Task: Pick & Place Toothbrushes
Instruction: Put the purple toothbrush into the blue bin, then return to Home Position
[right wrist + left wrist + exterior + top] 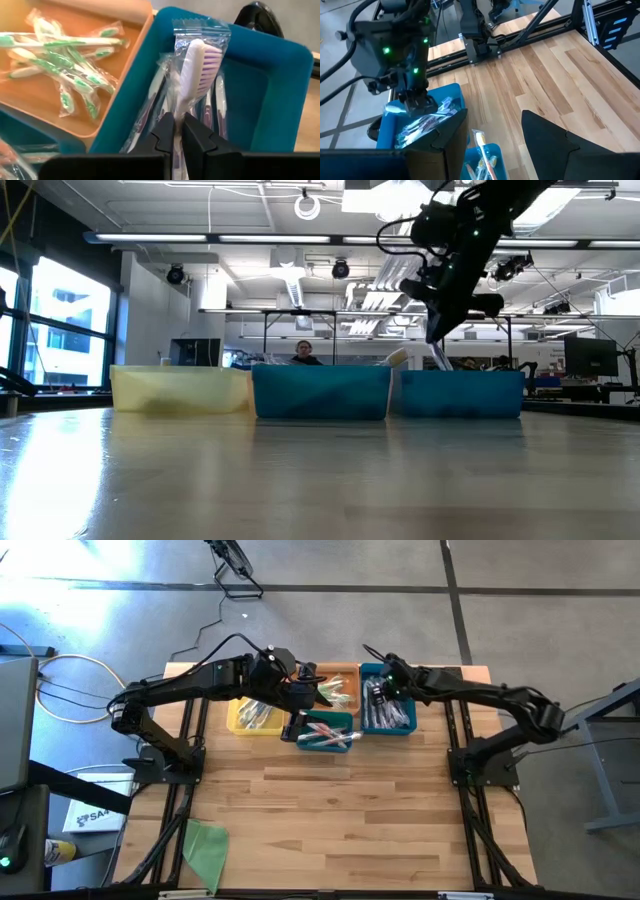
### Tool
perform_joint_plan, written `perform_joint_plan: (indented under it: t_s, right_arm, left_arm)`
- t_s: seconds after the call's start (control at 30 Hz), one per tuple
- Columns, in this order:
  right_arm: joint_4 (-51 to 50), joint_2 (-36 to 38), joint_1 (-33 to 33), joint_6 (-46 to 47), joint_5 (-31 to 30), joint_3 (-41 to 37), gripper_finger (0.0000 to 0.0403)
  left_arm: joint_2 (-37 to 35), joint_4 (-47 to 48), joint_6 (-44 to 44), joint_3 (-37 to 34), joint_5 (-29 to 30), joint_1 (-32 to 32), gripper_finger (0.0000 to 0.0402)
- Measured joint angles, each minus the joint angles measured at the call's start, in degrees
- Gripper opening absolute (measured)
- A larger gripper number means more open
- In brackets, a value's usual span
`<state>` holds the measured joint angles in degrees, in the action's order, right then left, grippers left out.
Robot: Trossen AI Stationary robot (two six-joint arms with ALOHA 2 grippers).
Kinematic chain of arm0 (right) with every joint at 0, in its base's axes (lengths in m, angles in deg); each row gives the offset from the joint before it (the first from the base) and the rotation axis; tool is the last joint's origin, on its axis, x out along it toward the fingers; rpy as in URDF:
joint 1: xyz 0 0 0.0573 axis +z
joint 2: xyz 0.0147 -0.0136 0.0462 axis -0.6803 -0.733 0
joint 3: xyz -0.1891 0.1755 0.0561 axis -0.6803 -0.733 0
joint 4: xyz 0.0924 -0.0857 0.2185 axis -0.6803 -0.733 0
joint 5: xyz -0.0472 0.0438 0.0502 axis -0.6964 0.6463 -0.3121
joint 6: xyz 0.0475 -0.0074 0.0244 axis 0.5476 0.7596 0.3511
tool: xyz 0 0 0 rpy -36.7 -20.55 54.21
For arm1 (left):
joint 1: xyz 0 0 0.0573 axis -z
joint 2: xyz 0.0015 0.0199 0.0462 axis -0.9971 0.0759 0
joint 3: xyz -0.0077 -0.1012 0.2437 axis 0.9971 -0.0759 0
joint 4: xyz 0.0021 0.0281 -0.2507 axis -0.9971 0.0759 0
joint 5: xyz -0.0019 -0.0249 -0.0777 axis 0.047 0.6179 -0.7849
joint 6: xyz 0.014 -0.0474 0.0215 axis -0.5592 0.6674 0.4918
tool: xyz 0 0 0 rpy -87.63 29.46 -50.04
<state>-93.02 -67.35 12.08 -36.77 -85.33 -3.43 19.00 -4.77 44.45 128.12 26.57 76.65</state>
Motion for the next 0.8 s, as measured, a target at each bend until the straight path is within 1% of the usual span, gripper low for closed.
perform_joint_plan:
  t_s: [0.13,0.27,0.37,0.5,0.57,0.63,0.8]
  right_arm:
    - [-0.03,-1.03,-0.89,0.56,0.67,0.0,0.0027]
    - [-0.11,-1.14,-0.88,1.5,0.56,0.0,0.0066]
    - [-0.01,-1.12,-0.88,0.36,0.58,0.0,0.0094]
    - [0.12,-0.52,-0.88,-1.55,1.28,0.0,0.0114]
    - [0.32,0.51,-0.88,-1.36,2.43,0.0,0.0112]
    - [1.17,2.13,-0.65,-1.35,2.81,0.0,0.0103]
    - [5.13,7.0,1.1,-1.73,6.34,0.0,0.0054]
  left_arm:
    - [0.0,0.0,-0.31,0.0,0.0,0.0,0.018]
    - [0.0,0.0,-0.41,0.0,0.0,0.0,0.018]
    - [0.0,0.0,-0.42,0.0,0.0,0.0,0.018]
    - [0.0,-0.02,-0.42,0.0,0.0,0.0,0.018]
    - [0.0,0.0,-0.42,0.0,0.0,0.0,0.018]
    - [0.0,-0.04,-0.42,0.0,0.0,0.0,0.018]
    - [0.0,-0.02,-0.38,0.0,1.84,0.02,0.018]
